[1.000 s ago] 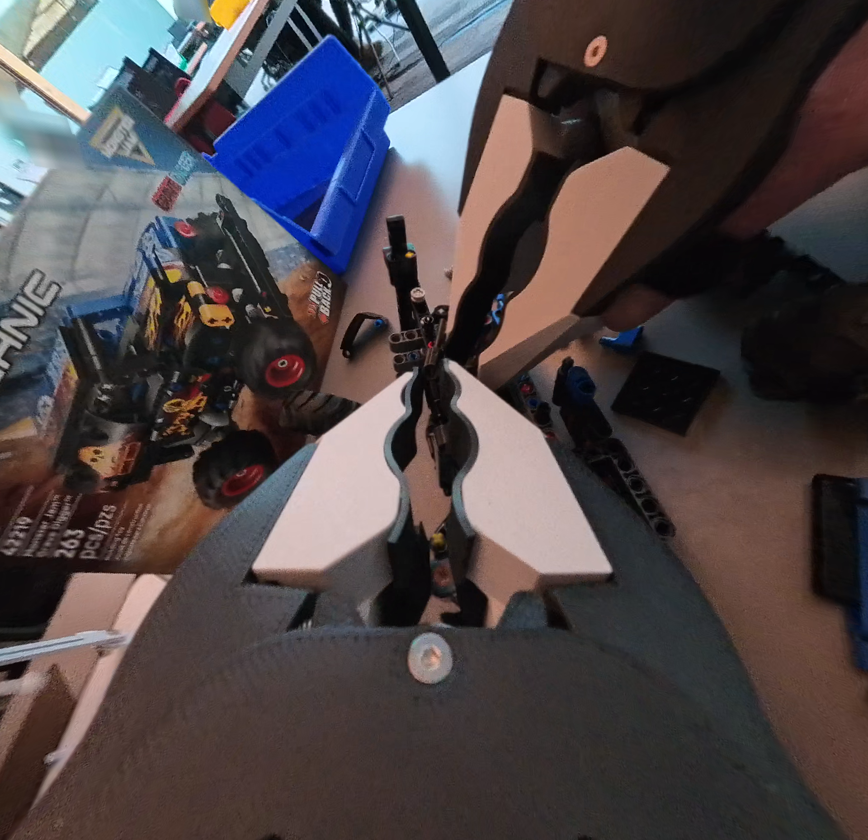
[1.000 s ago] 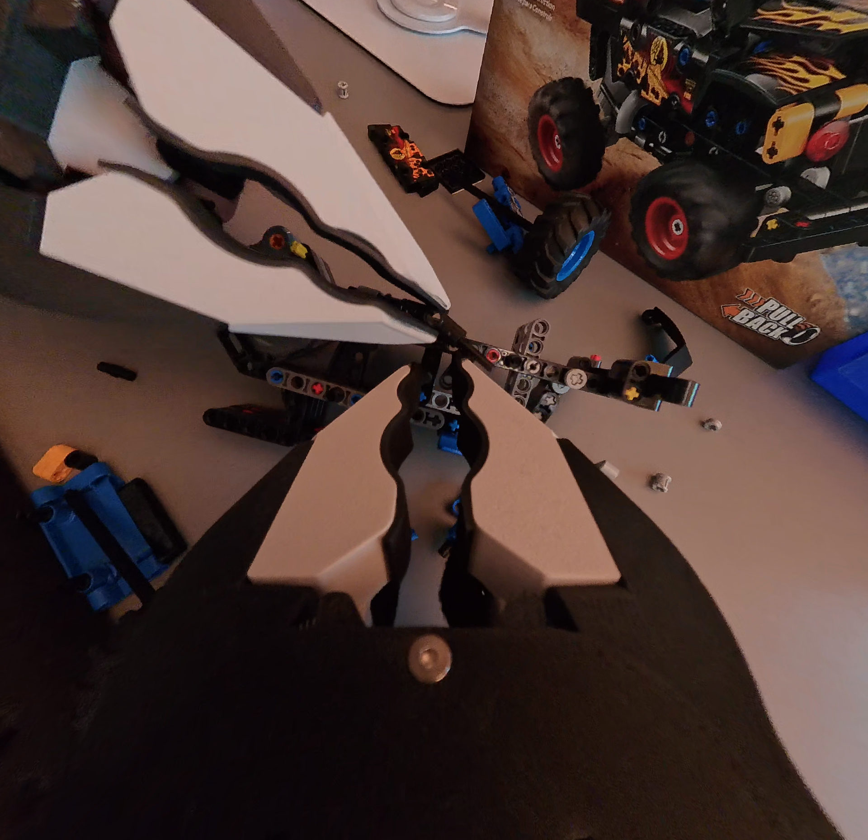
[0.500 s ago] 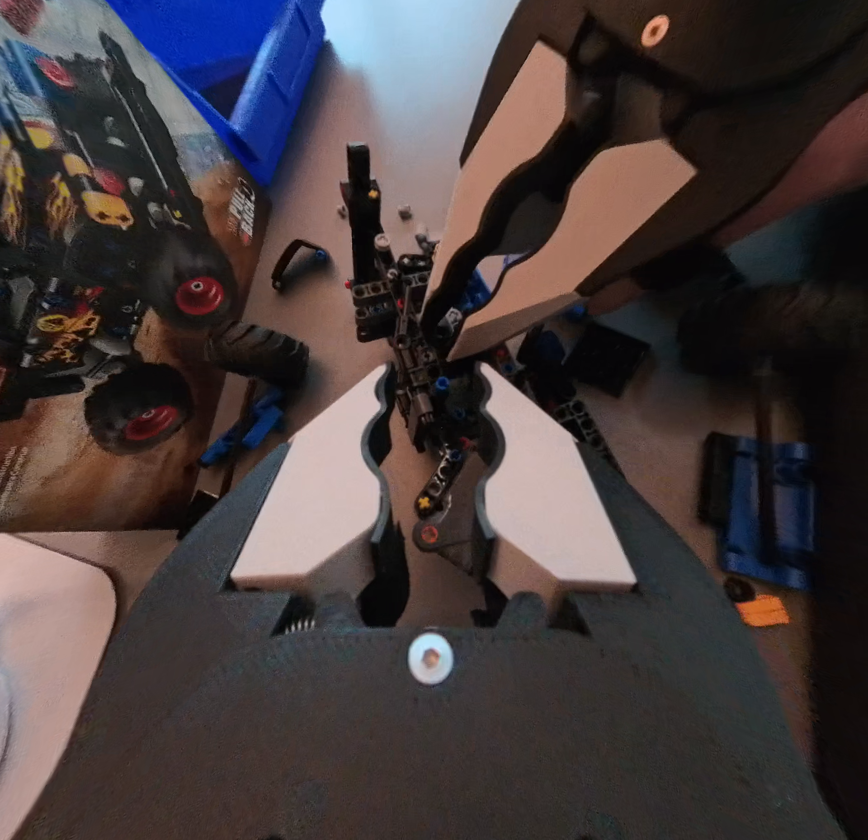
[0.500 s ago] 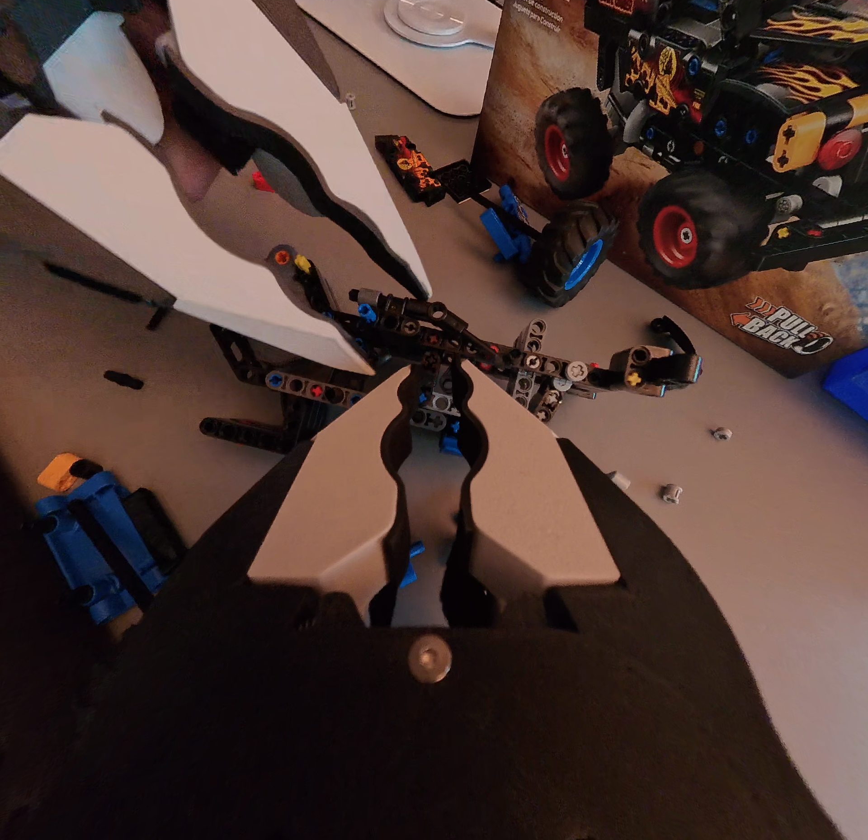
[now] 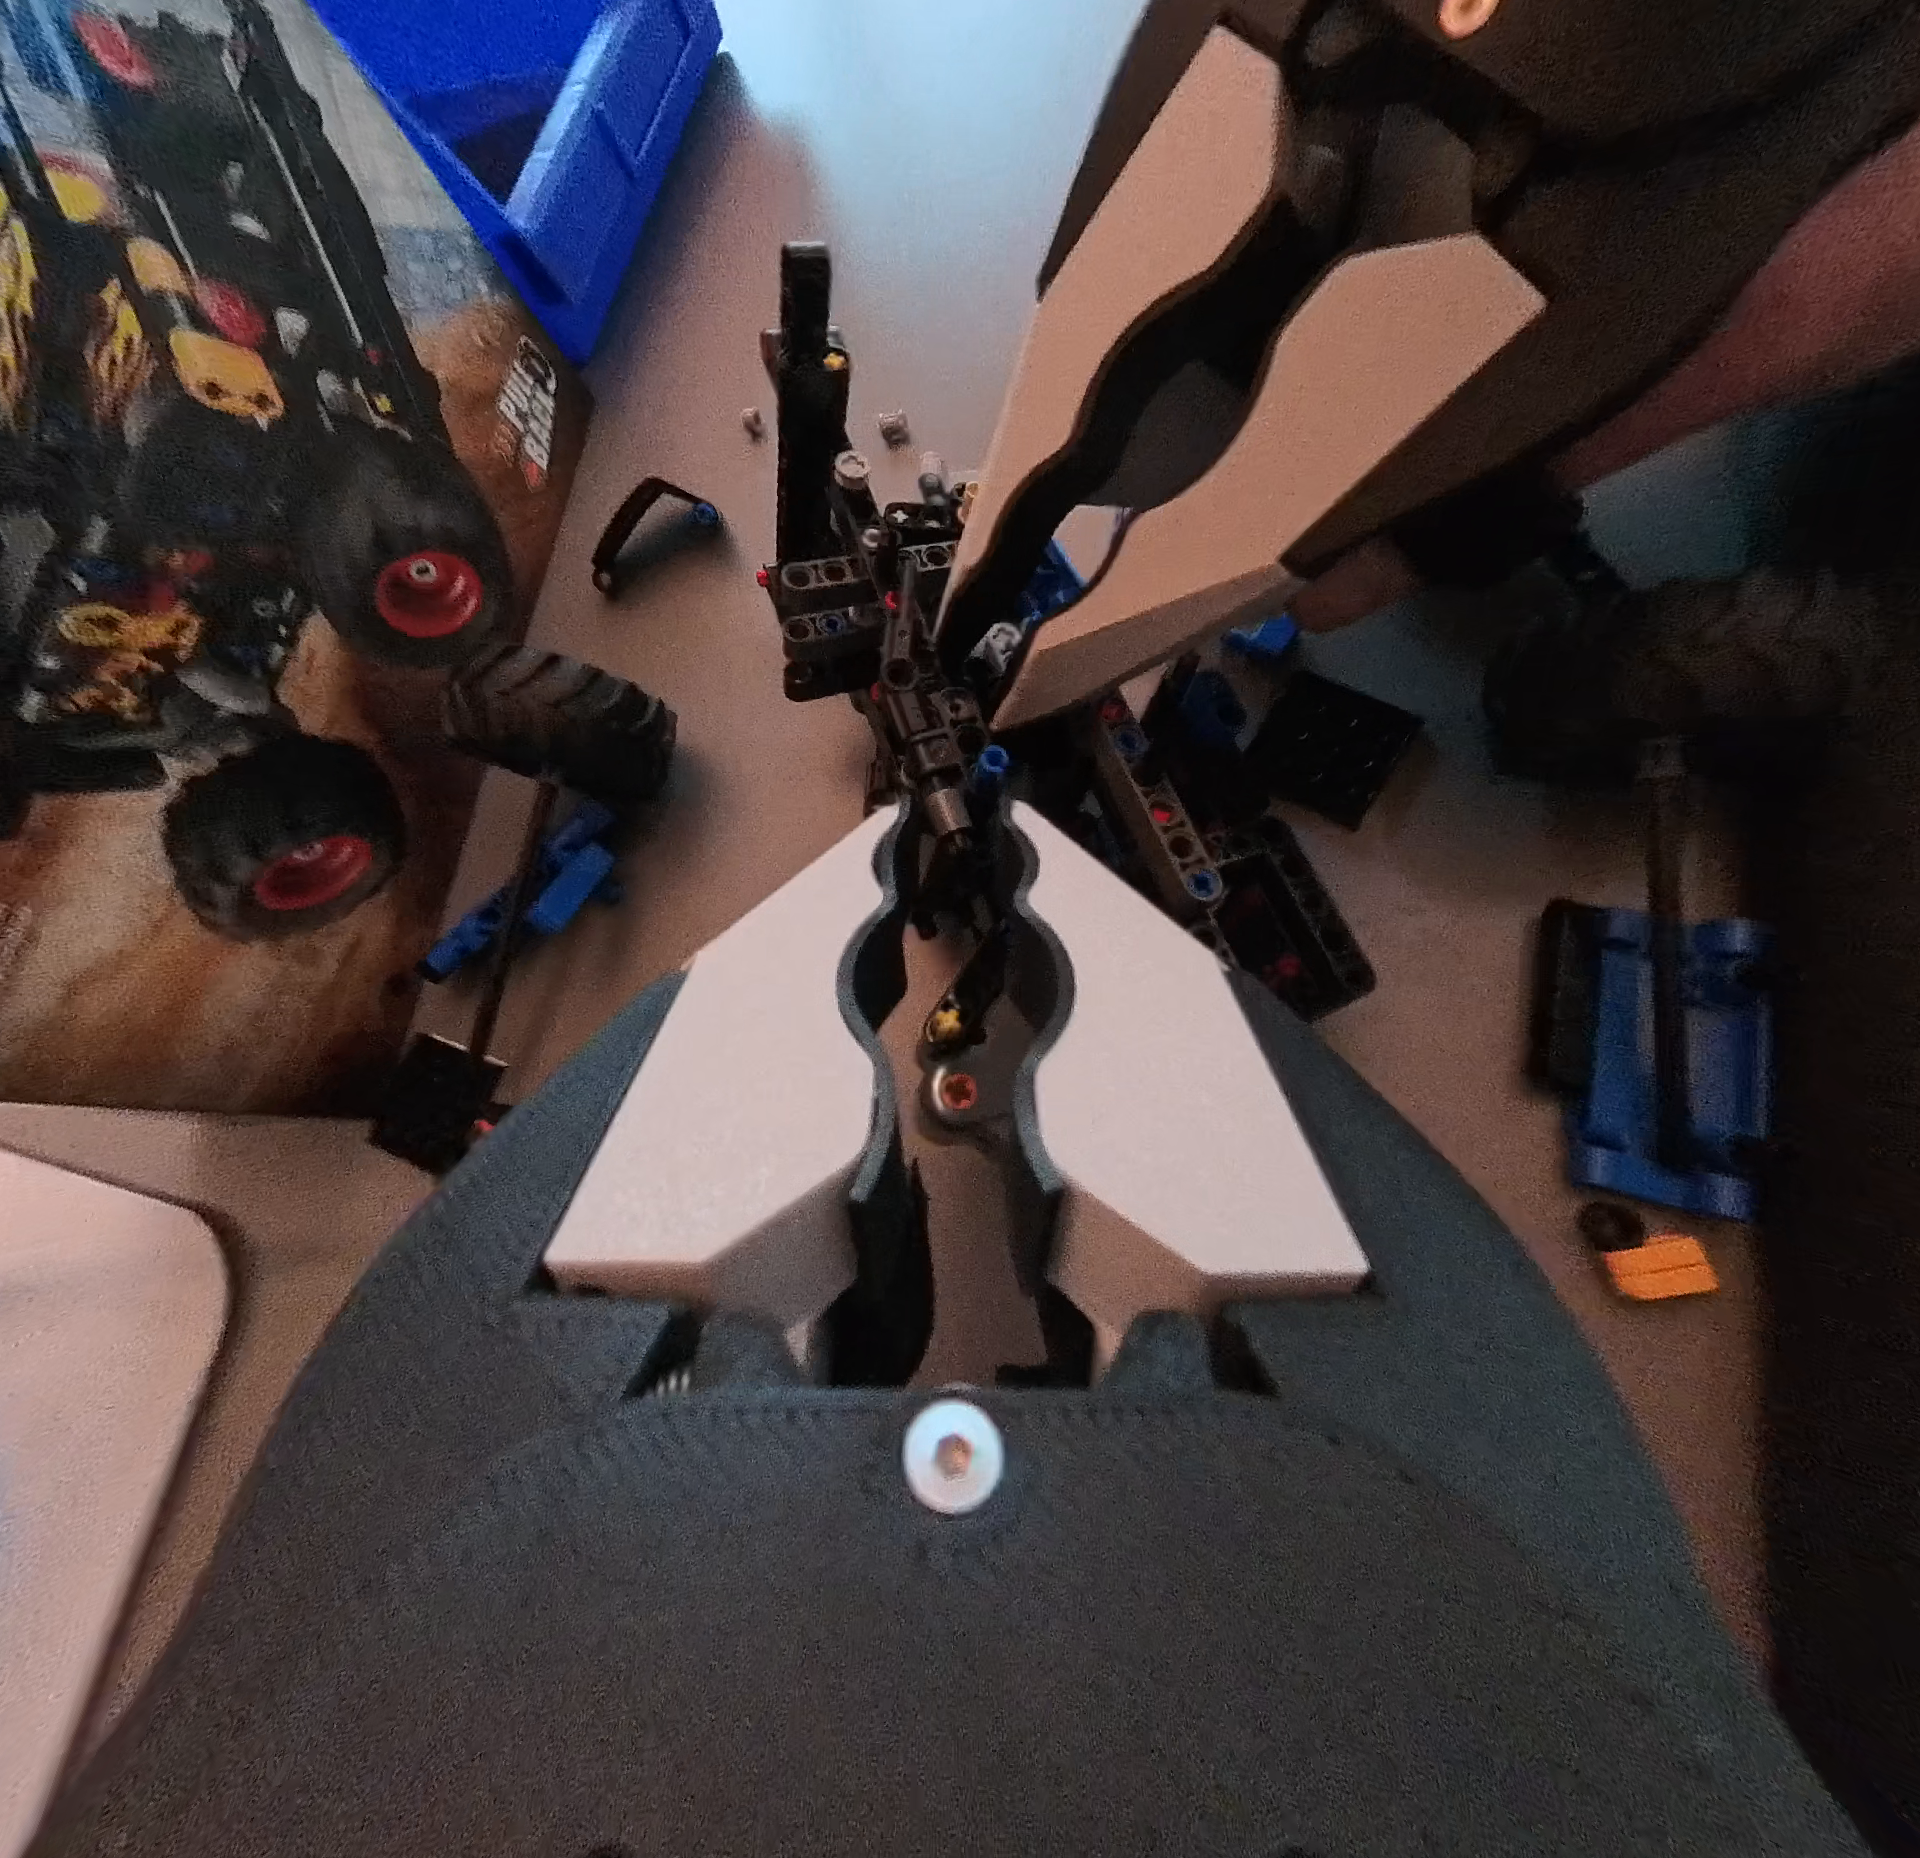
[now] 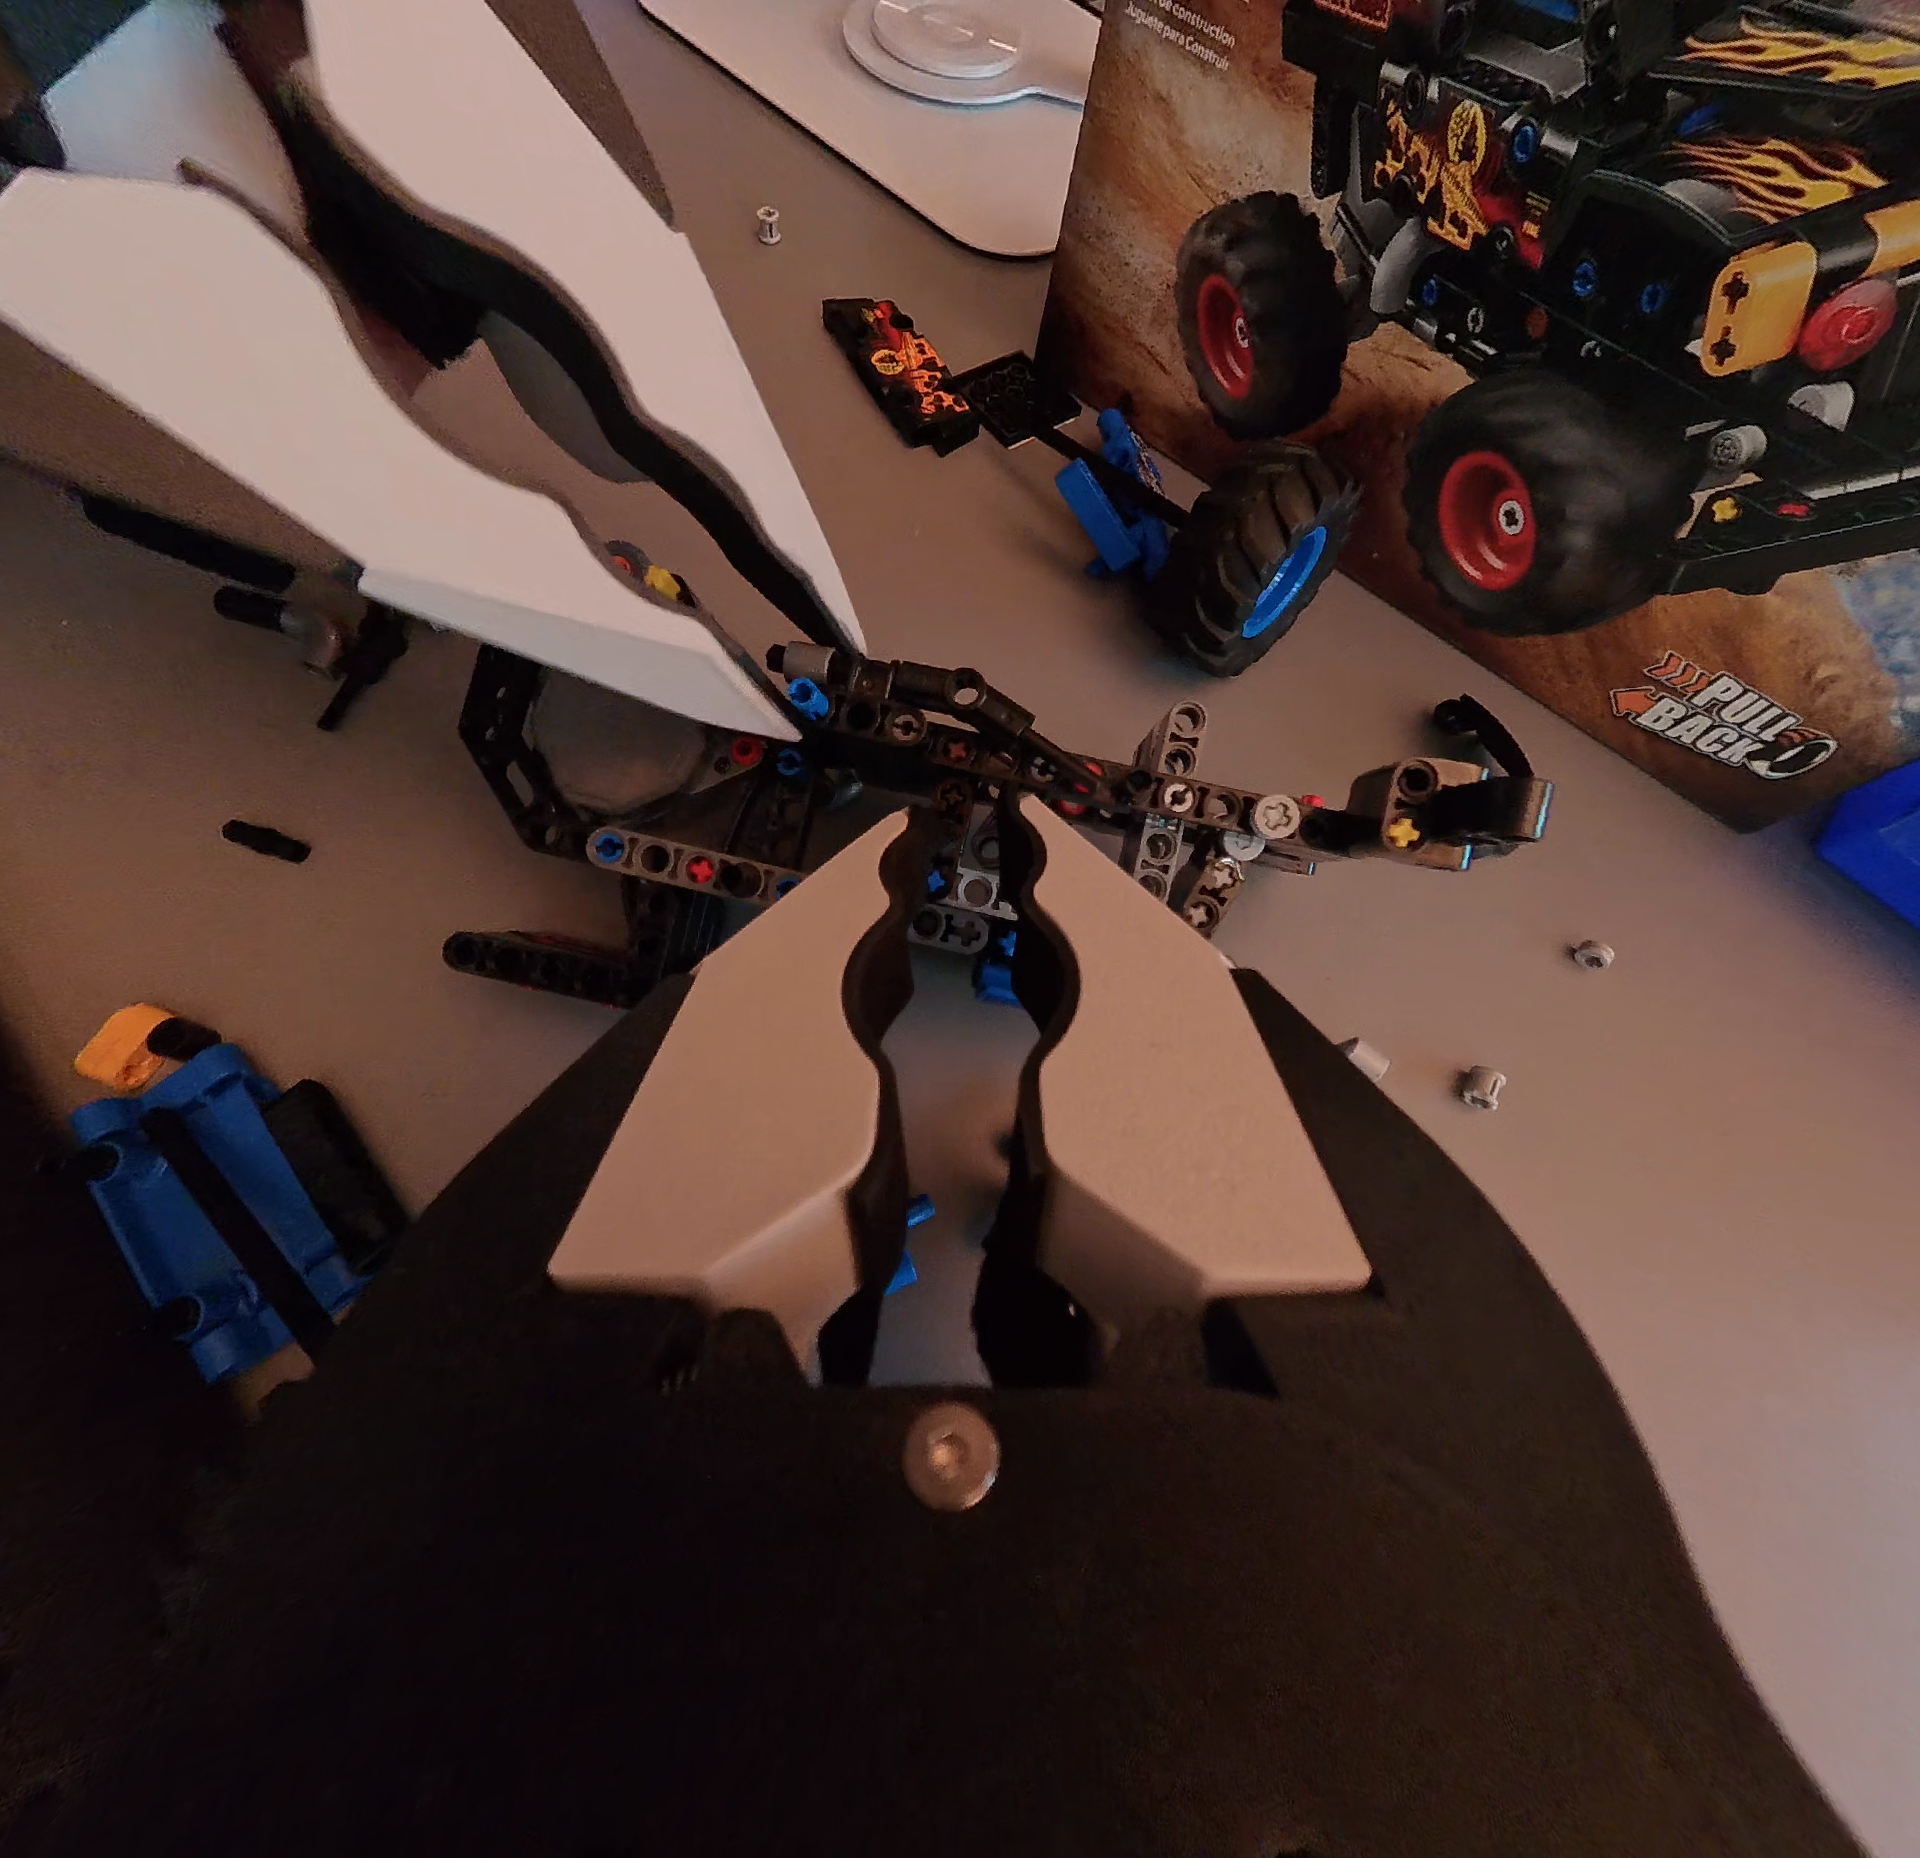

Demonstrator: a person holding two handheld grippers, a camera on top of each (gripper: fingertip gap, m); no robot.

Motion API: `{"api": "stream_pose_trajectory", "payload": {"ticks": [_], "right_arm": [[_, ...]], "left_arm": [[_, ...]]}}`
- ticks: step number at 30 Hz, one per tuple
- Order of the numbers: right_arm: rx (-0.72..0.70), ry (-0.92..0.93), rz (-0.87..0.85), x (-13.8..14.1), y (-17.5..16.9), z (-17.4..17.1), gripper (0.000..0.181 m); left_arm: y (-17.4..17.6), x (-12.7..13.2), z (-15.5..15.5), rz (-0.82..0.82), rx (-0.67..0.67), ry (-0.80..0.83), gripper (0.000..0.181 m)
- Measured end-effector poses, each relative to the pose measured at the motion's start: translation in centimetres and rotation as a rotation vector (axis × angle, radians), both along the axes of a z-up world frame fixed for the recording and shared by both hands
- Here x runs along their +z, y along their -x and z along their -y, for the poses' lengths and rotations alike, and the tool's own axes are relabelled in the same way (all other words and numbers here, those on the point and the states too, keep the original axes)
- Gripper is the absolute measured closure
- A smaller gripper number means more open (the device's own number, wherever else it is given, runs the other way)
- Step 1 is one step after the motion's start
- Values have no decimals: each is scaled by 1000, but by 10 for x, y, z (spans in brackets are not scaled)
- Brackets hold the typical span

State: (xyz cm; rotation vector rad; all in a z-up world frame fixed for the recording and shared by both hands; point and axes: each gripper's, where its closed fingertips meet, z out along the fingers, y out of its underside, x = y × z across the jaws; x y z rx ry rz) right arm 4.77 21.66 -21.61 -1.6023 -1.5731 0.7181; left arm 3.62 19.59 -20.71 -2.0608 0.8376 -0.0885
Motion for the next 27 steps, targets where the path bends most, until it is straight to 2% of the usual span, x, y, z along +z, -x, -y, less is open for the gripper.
{"api": "stream_pose_trajectory", "payload": {"ticks": [2, 5, 7, 9, 27], "right_arm": [[-5, 4, 1, 0, 0, -1, 168], [-5, 3, 5, -1, 0, -2, 169], [-6, 1, 5, -1, -1, -2, 170], [-9, -17, 11, -1, -1, -3, 169], [20, 1, 1, -1, 3, 3, 169]], "left_arm": [[2, 0, 0, -182, -31, -76, 174], [-3, 0, 3, -342, -62, -139, 175], [-13, 0, 5, -308, -79, -148, 174], [-17, 0, 6, -375, -88, -174, 174], [-14, -2, 21, -640, -143, -392, 175]]}}
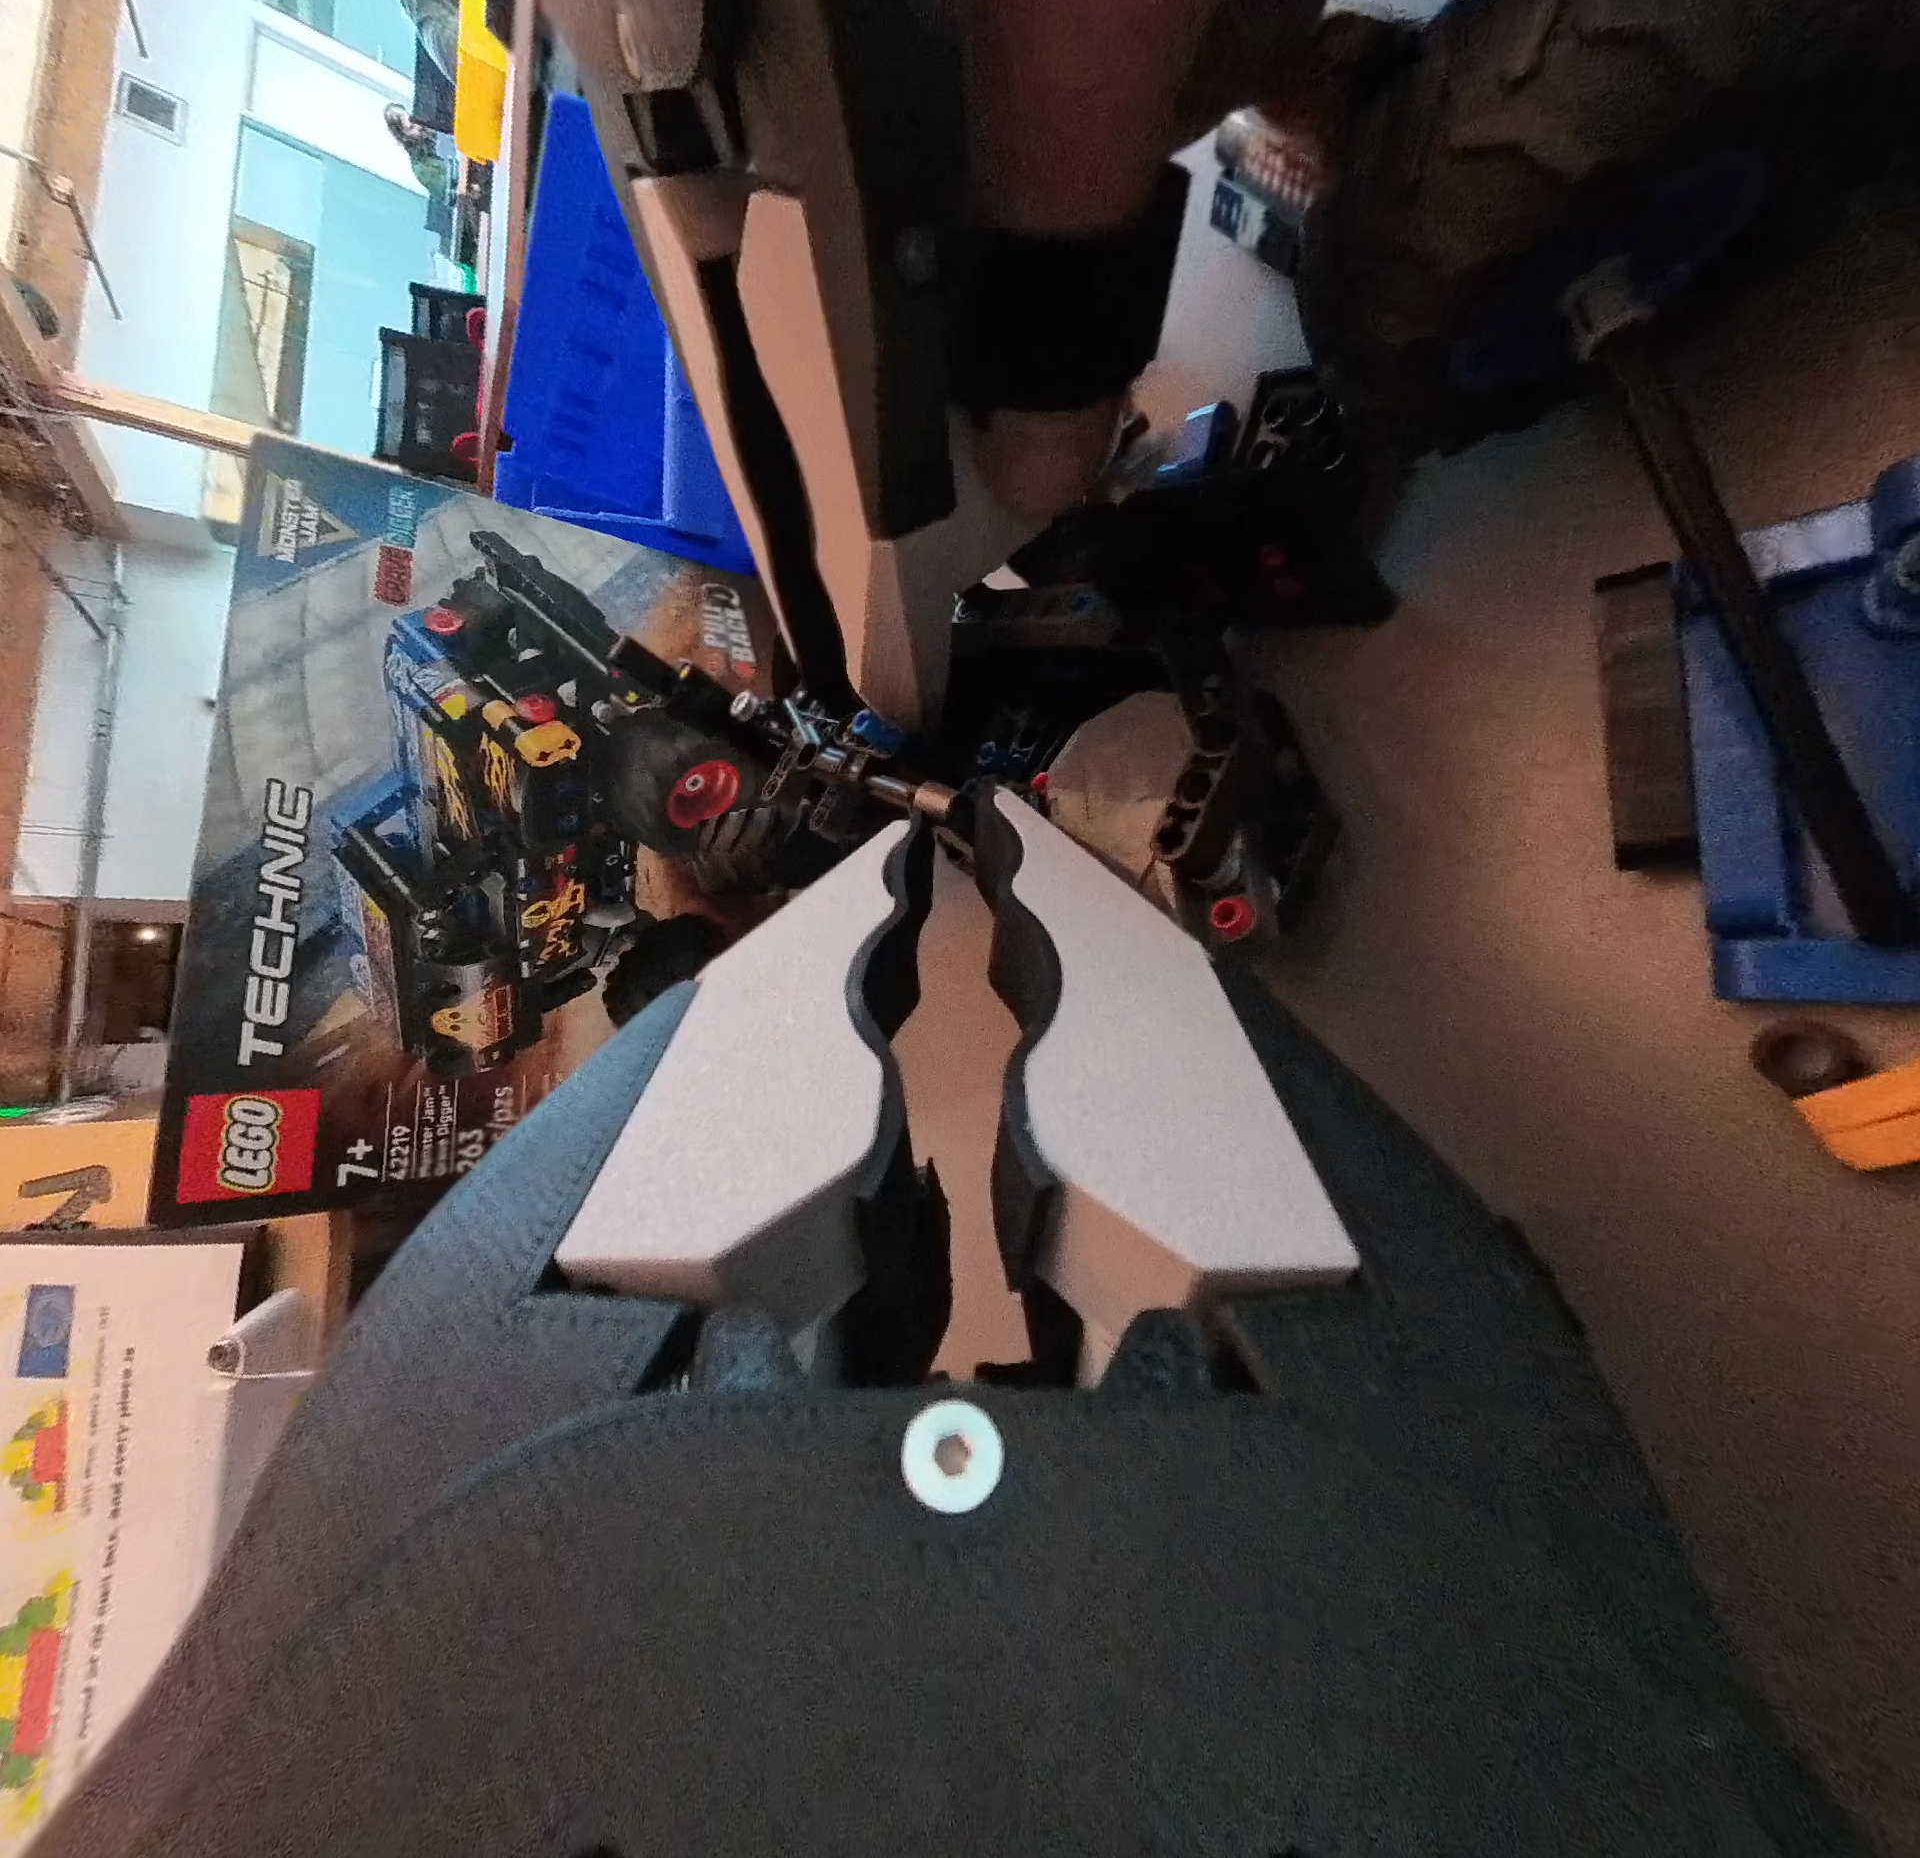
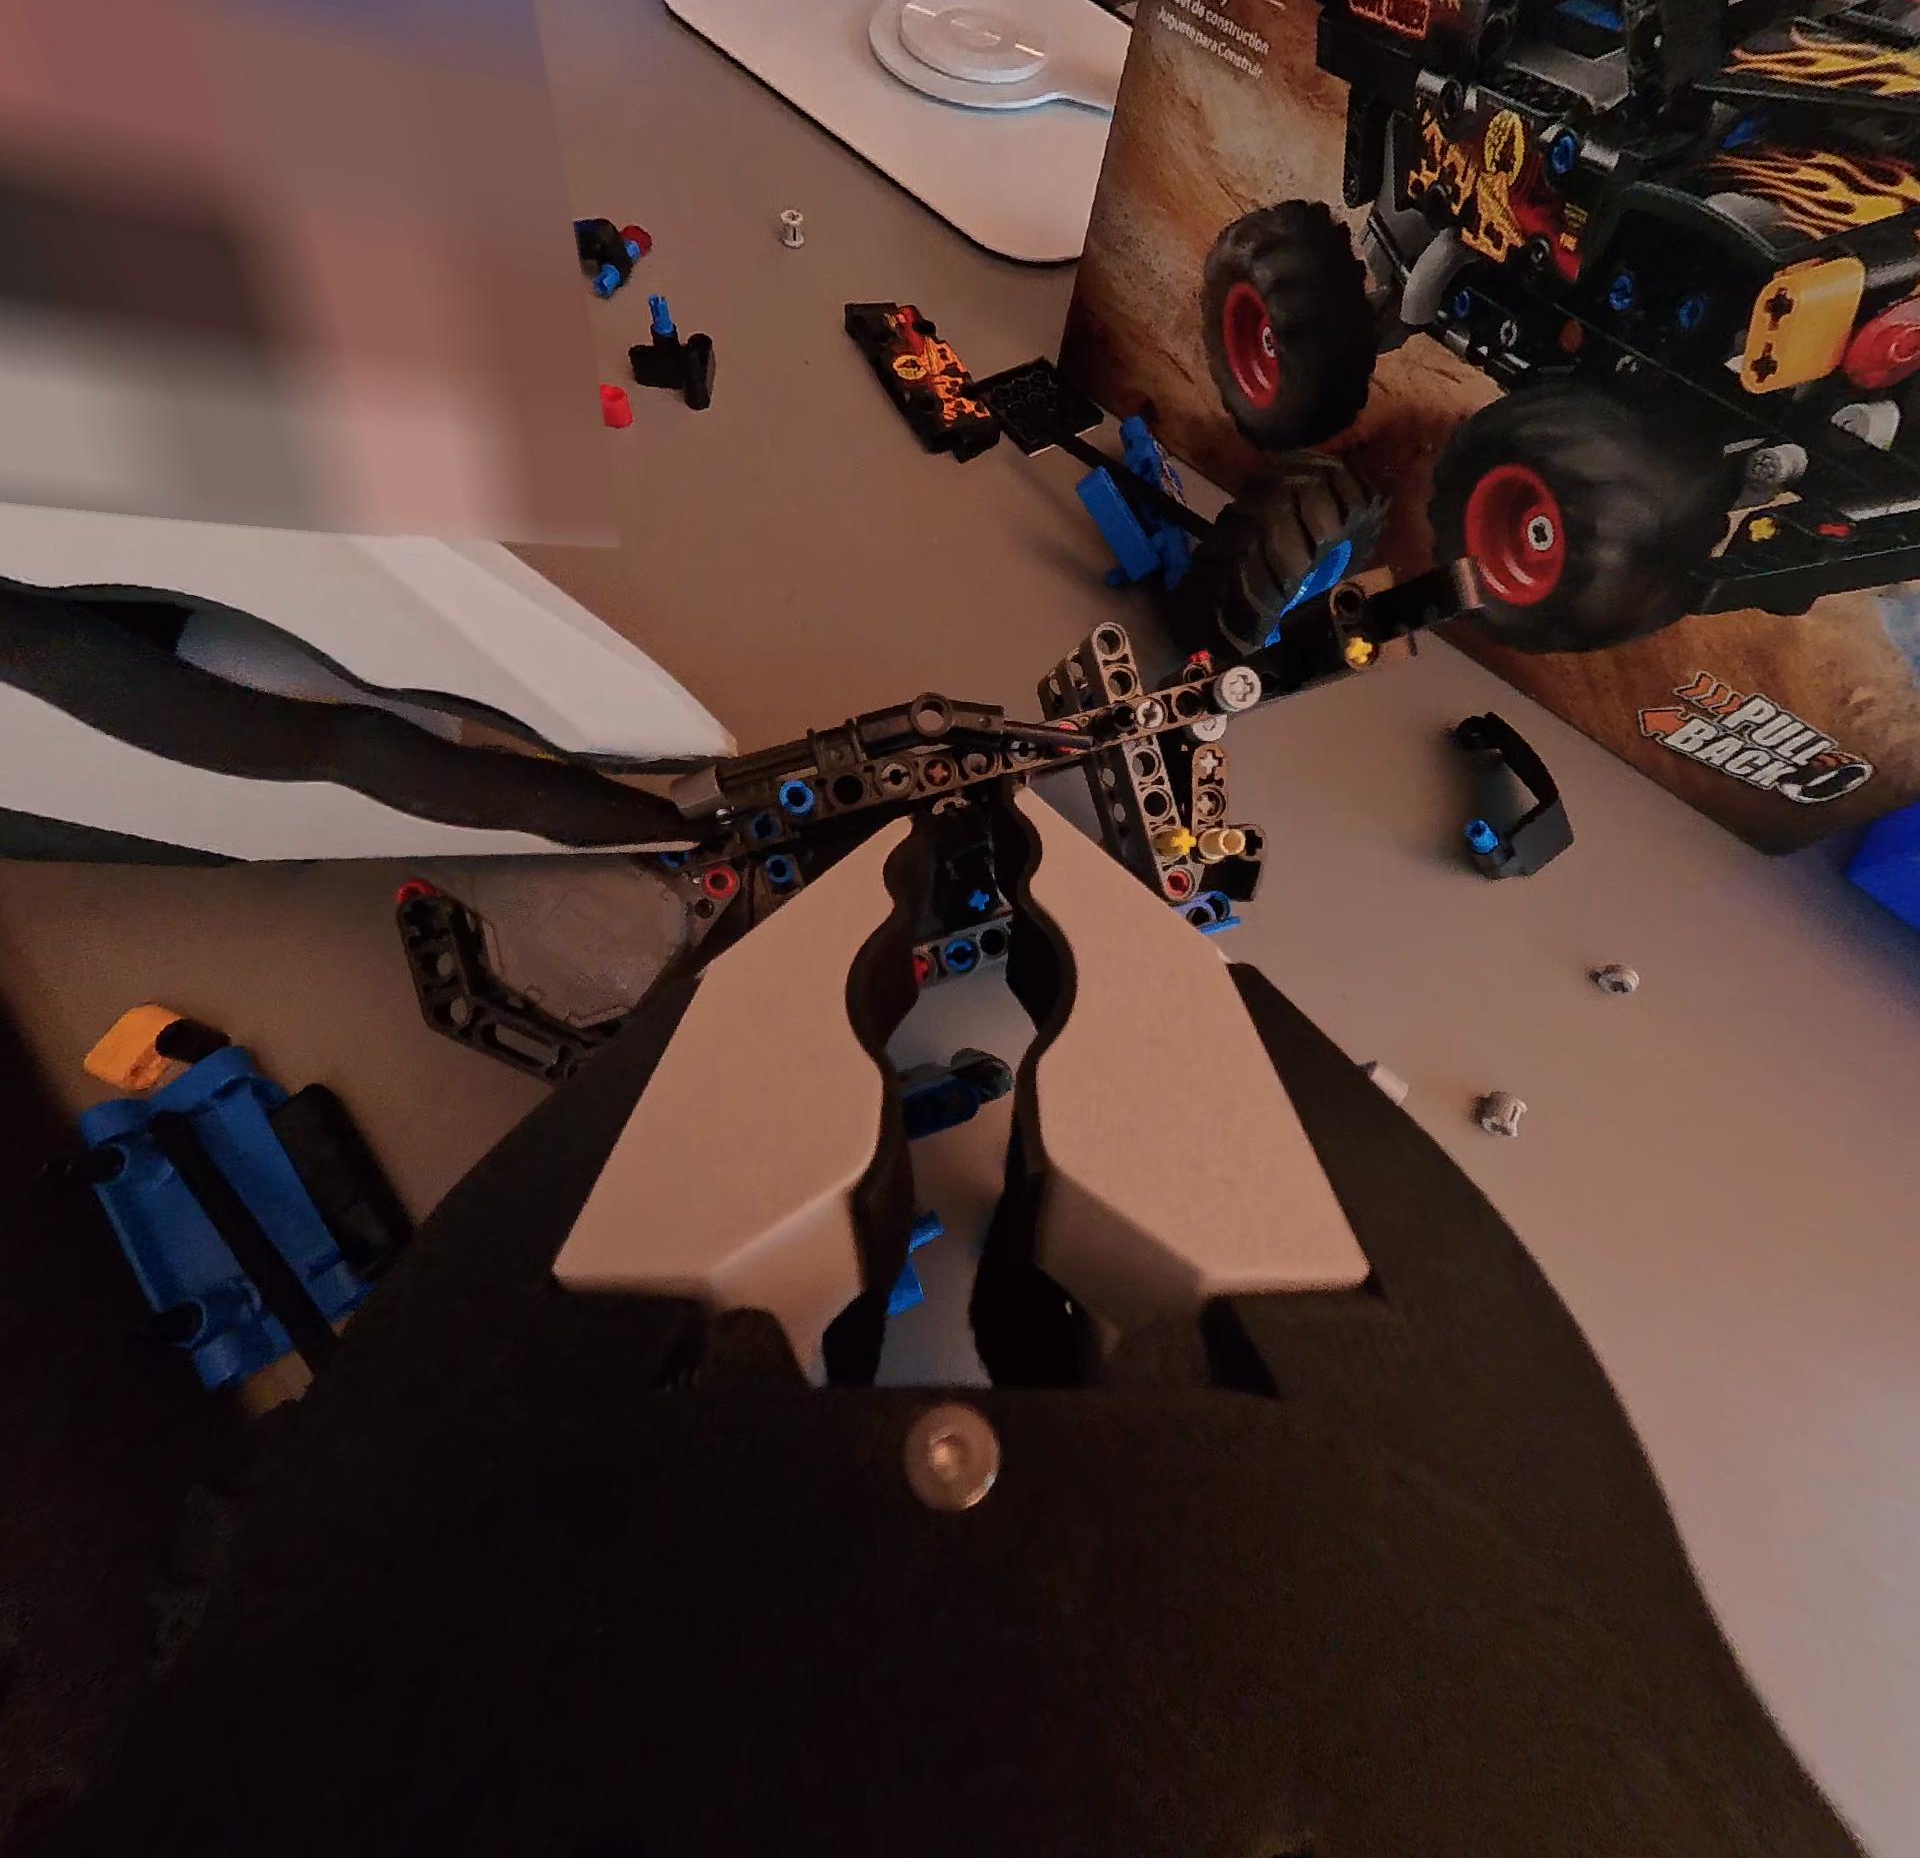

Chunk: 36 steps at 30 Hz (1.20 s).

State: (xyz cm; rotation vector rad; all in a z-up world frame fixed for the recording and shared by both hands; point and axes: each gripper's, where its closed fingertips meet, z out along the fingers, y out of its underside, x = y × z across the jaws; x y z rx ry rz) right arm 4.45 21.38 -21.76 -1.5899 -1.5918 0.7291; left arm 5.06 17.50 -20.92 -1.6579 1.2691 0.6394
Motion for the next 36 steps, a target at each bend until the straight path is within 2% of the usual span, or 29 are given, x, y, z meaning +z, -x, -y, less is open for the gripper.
{"api": "stream_pose_trajectory", "payload": {"ticks": [2, 4, 5, 9, 13, 15, 19, 23, 26, 29, 33, 36], "right_arm": [[1, 2, -2, 0, 0, 0, 169], [-11, -1, 0, 0, -1, -2, 169], [-25, 5, -6, 1, -3, -6, 170], [-15, 11, -12, 1, -1, -6, 170], [-11, 24, -22, 2, -3, -4, 170], [-4, 40, -28, 3, -2, -4, 170], [-5, 17, -25, 3, -2, -3, 171], [-14, 6, -17, 2, -2, -5, 170], [-16, -1, -13, 2, -1, -6, 170], [-18, -9, -11, 1, -2, -7, 171], [-17, -14, -11, 2, -1, -8, 171], [-3, -23, -17, 2, 0, -5, 171]], "left_arm": [[1, 0, 0, 57, -8, 18, 175], [-1, -1, 4, 10, -25, 5, 181], [-15, -6, 12, 111, -82, 60, 181], [-5, -5, 7, 193, -55, 120, 181], [4, 16, 4, 357, -30, 95, 177], [5, 11, -1, 435, 2, 170, 169], [-4, -2, -15, 510, 51, 274, 165], [-8, 0, -18, 613, 47, 320, 168], [-7, 0, -20, 545, 45, 288, 168], [-8, 0, -23, 645, 74, 358, 169], [-7, 1, -24, 693, 71, 371, 169], [-7, 0, -17, 730, 46, 446, 168]]}}
